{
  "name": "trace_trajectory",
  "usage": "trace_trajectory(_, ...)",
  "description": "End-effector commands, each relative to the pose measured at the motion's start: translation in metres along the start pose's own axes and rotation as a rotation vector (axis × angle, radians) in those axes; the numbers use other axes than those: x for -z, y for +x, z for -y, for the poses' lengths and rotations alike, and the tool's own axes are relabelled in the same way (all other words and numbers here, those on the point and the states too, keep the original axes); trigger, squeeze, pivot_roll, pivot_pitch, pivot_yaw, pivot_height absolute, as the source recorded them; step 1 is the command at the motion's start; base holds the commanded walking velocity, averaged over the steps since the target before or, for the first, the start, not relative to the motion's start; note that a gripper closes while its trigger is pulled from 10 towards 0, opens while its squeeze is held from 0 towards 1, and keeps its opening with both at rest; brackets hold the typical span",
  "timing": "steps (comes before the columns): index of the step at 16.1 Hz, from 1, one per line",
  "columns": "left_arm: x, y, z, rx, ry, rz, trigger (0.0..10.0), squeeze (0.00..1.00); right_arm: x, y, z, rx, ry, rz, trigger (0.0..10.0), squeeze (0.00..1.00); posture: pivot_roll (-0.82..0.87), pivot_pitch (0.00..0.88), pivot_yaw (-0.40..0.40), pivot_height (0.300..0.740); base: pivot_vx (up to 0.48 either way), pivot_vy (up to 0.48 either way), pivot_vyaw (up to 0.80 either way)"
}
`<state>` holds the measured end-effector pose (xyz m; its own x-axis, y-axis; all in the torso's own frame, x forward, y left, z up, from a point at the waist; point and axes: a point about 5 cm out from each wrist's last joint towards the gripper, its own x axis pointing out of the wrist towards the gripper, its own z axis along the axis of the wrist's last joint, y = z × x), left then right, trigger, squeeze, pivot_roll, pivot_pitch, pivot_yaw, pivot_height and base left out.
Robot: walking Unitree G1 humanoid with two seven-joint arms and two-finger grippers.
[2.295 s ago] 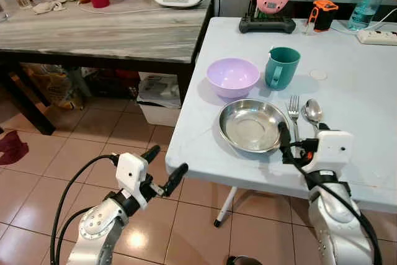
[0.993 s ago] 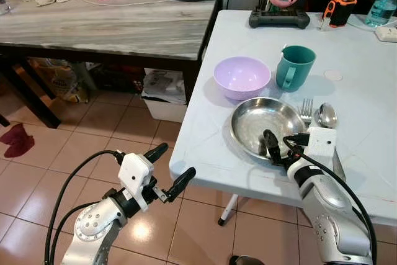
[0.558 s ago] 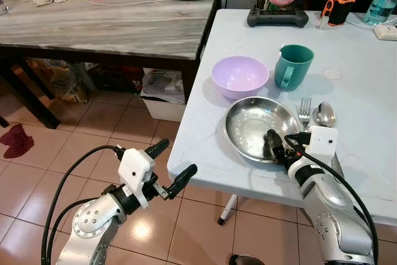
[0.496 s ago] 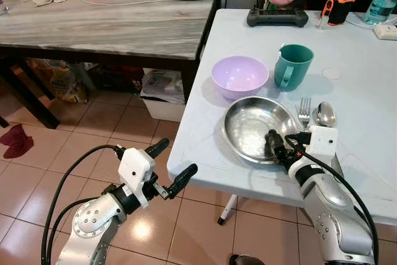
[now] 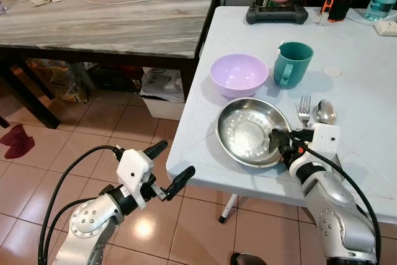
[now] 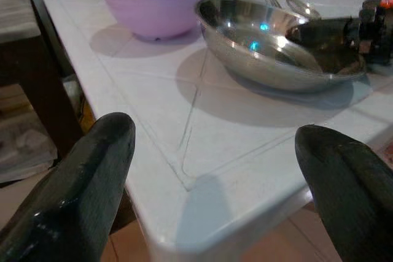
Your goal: Setting the table
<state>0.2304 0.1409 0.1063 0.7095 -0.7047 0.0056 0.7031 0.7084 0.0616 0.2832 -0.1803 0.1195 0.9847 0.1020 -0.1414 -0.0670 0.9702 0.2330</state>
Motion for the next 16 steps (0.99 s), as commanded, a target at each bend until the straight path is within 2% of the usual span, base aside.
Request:
trace_trajectory(1,0.003,-0.003,-0.003,-0.005,0.016,-0.02,10.0,0.0,0.009,0.002,-0.007,-0.035,0.029,-0.049,0.0,0.0,-0.16,0.149,0.105,0.74,0.0,0.0,0.0)
trace_trajectory(8,0.008,-0.001,-0.003,0.009,0.042,-0.029,10.0,0.0,0.008,0.008,-0.015,-0.048,0.121,-0.062,0.0,0.0,-0.14,0.131,0.111,0.74,0.0,0.0,0.0)
trace_trajectory(12,-0.004,0.002,-0.005,0.03,0.063,-0.007,10.0,0.0,0.012,0.01,-0.014,-0.027,0.181,-0.087,0.0,0.0,-0.14,0.123,0.111,0.74,0.0,0.0,0.0)
trace_trajectory(16,-0.01,0.002,-0.007,0.048,0.059,0.01,10.0,0.0,0.017,0.01,-0.013,0.003,0.199,-0.114,0.0,0.0,-0.14,0.121,0.112,0.74,0.0,0.0,0.0)
